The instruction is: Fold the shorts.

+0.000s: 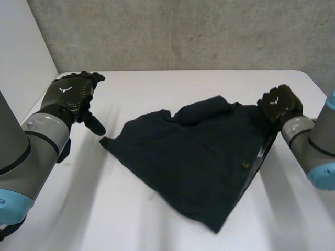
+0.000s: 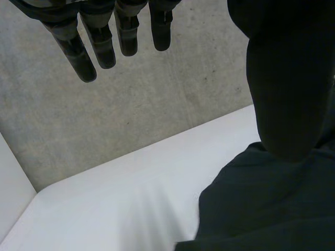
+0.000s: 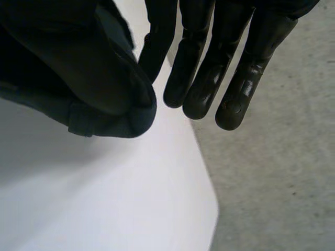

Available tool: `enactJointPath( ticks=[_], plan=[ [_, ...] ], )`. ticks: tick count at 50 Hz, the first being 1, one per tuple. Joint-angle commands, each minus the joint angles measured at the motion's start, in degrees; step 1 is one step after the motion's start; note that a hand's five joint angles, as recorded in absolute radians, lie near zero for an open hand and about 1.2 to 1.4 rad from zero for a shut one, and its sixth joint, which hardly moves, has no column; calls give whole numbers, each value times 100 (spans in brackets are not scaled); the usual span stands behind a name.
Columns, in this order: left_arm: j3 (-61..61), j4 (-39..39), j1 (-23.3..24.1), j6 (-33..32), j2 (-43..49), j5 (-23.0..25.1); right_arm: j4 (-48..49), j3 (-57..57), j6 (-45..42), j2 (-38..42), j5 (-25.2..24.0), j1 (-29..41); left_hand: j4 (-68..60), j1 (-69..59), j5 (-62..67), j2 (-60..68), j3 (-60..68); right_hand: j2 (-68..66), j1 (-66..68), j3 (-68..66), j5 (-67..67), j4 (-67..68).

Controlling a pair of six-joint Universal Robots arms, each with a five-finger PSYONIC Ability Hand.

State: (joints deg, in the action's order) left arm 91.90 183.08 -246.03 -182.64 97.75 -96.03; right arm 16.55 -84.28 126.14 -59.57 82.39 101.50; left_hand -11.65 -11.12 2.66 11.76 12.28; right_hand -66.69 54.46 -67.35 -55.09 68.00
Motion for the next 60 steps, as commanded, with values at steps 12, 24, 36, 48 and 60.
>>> enactJointPath(
  ticks=[12,24,36,48,60],
  plan=[
    [39,578,144,-796,1043,1041,-2137,-948,4144,-1583,-206,186,-345,-397,244,333,282,5391,-4169,5458,5232,-5522],
    [-330,1063,-524,-3381,2625,1701,-1506,-2734,4920,-2103,-470,1469,-579,-631,478,567,516,5274,-4051,5340,5114,-5405],
    [-453,1062,-507,-3726,2987,1702,-934,-2866,4841,-1479,-48,1891,-1588,-1641,1487,1576,1525,4115,-2892,4181,3955,-4246],
    [-691,1300,-472,-3718,2987,1483,-354,-2787,4103,-1224,436,1962,-6835,-6888,6734,6823,6772,-1331,2554,-1265,-1491,1200],
    [-427,1326,-182,-3262,739,832,-1152,-1760,2012,-2937,453,1637,-6835,-6888,6734,6824,6772,-1331,2554,-1265,-1491,1200]
  ],
)
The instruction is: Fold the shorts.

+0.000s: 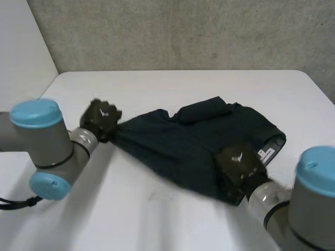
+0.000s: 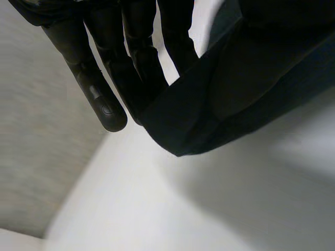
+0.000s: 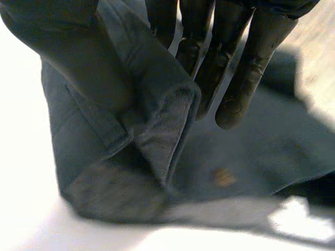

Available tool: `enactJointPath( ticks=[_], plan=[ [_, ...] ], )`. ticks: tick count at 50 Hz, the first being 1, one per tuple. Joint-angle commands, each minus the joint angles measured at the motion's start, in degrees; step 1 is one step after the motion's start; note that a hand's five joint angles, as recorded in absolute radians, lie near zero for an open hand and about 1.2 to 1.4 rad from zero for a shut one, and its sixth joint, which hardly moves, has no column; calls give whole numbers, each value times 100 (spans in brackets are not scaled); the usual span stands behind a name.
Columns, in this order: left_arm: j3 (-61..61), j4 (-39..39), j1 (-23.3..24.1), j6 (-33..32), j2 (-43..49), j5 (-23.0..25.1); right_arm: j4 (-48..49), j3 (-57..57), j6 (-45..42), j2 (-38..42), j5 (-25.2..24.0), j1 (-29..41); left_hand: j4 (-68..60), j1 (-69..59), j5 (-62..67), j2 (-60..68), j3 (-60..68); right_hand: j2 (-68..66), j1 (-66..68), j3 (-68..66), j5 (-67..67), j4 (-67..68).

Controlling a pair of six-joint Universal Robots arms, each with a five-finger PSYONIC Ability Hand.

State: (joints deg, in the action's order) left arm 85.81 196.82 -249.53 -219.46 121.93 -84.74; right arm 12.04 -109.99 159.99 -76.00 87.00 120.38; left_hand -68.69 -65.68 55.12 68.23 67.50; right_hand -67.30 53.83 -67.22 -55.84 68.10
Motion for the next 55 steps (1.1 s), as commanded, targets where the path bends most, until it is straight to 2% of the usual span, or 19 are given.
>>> enactJointPath(
  ticks=[1,6,10,14,16,20,27,29,37,42,46,50,53,55],
  plan=[
    [181,-74,186,543,-1933,-306,-947,1125,-1618,-1538,10,-365,-1131,-1432,1488,1177,1250,-1270,2617,-1278,-1416,1190],
    [6,-503,247,1386,-3531,-333,-1713,2269,-1831,-2006,-34,-594,-1131,-1432,1488,1177,1250,-1270,2617,-1278,-1416,1190],
    [-170,-872,238,1651,-4289,-333,-2284,3219,-1831,-2033,-51,-638,-1131,-1432,1488,1177,1250,-1270,2617,-1278,-1416,1190],
    [-275,-1145,247,1687,-4397,-341,-2785,3808,-1840,-1945,-69,-621,-1131,-1432,1488,1177,1250,-1270,2617,-1278,-1416,1190],
    [-276,-1207,247,1687,-4379,-341,-2926,3949,-1840,-1657,-86,-621,-1131,-1432,1488,1177,1250,-1270,2617,-1278,-1416,1190],
    [-284,-1295,265,1643,-3941,-368,-2945,4029,-1840,-998,-87,-559,-1131,-1432,1488,1177,1250,-1270,2617,-1278,-1416,1190],
    [-425,-1296,300,1617,-2561,-649,-2918,4090,-1823,-83,-69,-506,-1131,-1432,1488,1177,1250,-1270,2617,-1278,-1416,1190],
    [-599,-1260,291,1530,-2001,-658,-2804,4248,-1814,418,-60,-498,-1131,-1432,1488,1177,1250,-1270,2617,-1278,-1416,1190],
    [-1926,-1173,318,1063,-311,-921,-1382,4749,-1752,1772,-7,-436,-1131,-1432,1488,1177,1250,-1270,2617,-1278,-1416,1190],
    [-2683,-497,291,1045,138,-1053,-39,5398,-1814,2466,80,-419,-1131,-1432,1488,1177,1250,-1270,2617,-1278,-1416,1190],
    [-3149,574,318,993,121,-1114,718,6152,-1761,2616,54,-427,-1131,-1432,1488,1177,1250,-1270,2617,-1278,-1416,1190],
    [-3448,1856,370,1010,-316,-1404,1379,6867,-1665,2529,80,-427,-1131,-1432,1488,1177,1250,-1270,2617,-1278,-1416,1190],
    [-3414,2333,467,1063,-791,-1440,1661,7052,-1445,2292,72,-436,-1131,-1432,1488,1177,1250,-1270,2617,-1278,-1416,1190],
    [-3370,2378,484,1115,-890,-1449,1679,7105,-1322,2221,72,-454,-1131,-1432,1488,1177,1250,-1270,2617,-1278,-1416,1190]
  ],
)
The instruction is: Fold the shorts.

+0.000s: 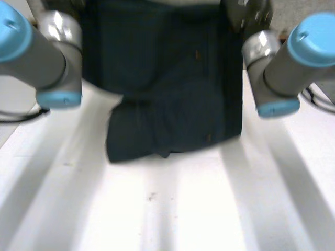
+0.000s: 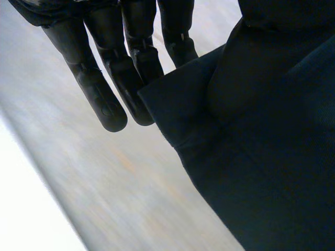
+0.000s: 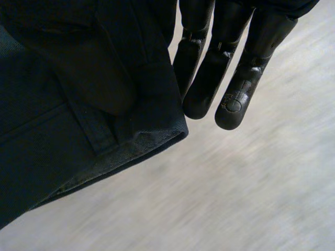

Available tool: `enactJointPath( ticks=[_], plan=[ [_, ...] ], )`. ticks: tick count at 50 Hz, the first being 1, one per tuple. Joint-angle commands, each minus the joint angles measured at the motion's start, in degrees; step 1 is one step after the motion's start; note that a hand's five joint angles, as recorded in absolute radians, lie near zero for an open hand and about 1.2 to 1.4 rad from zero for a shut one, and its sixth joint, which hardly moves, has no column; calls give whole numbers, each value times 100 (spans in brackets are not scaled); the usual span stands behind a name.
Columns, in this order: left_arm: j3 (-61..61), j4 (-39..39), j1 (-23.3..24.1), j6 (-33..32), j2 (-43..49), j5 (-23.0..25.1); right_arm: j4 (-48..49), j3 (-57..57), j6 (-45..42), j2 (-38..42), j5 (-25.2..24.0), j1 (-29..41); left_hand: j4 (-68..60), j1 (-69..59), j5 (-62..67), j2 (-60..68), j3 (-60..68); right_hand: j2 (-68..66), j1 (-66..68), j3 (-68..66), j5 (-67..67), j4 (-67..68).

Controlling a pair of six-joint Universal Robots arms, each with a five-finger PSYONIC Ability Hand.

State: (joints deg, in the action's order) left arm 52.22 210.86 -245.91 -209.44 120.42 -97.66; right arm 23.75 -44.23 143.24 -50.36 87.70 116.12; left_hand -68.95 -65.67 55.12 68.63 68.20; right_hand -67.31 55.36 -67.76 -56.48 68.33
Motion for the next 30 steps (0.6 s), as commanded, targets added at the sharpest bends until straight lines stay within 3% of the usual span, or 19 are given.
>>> enactJointPath(
  ticks=[1,8,19,25,30],
  plan=[
    [16,966,122,149,-740,-165,490,538,406,-369,-7,-28,-1105,-1433,1488,1137,1180,-1269,2464,-1224,-1352,1167],
    [815,606,131,255,-766,-139,-133,319,424,-334,-51,-19,-1105,-1433,1488,1137,1180,-1269,2464,-1224,-1352,1167],
    [2643,334,140,246,-529,-148,-1469,-445,380,500,-341,-28,-1105,-1433,1488,1137,1180,-1269,2464,-1224,-1352,1167],
    [3170,-780,315,246,199,-191,-1865,-1043,284,852,-456,-37,-1105,-1433,1488,1137,1180,-1269,2464,-1224,-1352,1167],
    [3382,-1538,570,273,254,-297,-2330,-1544,99,704,-403,-81,-1105,-1433,1488,1137,1180,-1269,2464,-1224,-1352,1167]
  ],
)
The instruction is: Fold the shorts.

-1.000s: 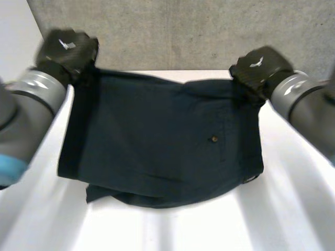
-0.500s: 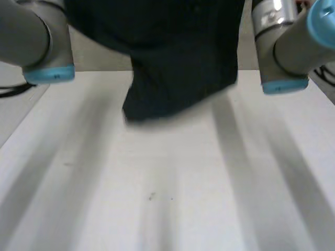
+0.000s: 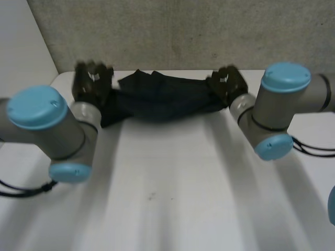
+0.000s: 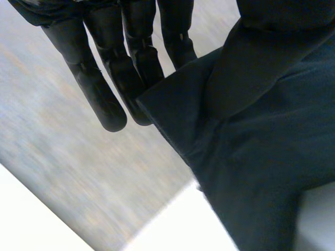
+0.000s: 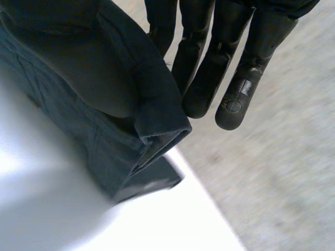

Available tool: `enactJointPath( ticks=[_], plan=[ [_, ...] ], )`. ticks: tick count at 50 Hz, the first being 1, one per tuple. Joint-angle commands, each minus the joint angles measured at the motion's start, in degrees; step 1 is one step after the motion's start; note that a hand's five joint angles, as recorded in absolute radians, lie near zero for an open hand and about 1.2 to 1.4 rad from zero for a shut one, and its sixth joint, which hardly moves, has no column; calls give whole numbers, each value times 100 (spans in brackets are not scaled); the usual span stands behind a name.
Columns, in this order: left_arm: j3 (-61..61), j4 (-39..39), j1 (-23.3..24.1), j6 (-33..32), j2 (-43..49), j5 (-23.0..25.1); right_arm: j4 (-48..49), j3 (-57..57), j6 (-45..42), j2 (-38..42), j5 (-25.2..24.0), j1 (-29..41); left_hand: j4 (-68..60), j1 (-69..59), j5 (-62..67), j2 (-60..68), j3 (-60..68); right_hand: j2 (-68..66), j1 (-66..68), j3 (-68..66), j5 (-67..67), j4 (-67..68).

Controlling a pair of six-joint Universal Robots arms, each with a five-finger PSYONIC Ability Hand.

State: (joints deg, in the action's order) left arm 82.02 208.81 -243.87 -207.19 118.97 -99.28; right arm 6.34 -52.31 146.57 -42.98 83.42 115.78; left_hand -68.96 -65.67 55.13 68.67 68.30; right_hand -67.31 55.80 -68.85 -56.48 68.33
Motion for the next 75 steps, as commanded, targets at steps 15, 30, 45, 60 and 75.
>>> enactJointPath(
  ticks=[15,30,45,60,75],
  plan=[
    [1693,-3170,305,-593,-1429,-162,-1679,-2968,-313,-2011,-98,-64,-1104,-1433,1487,1133,1169,-1269,2420,-1115,-1352,1167],
    [3522,-3575,841,-1772,-2457,-145,-3034,-5420,-2290,-3277,-194,-634,-1104,-1433,1487,1133,1169,-1269,2420,-1115,-1352,1167],
    [2169,-2302,473,-1772,-2783,926,-1444,-6256,-1984,-3629,-1100,-1268,5791,5462,-5408,-5762,-5725,-1269,2420,-1115,-1352,1167],
    [-447,-1175,-73,-745,527,2843,-485,-6318,-1122,-3603,-1118,-1277,4765,4437,-4382,-4737,-4700,-1269,2420,-1115,-1352,1167],
    [-3077,-2555,-170,486,2657,3511,-265,-6415,-972,-3550,-1118,-1268,3402,3074,-3019,-3374,-3337,-1269,2420,-1115,-1352,1167]
  ],
)
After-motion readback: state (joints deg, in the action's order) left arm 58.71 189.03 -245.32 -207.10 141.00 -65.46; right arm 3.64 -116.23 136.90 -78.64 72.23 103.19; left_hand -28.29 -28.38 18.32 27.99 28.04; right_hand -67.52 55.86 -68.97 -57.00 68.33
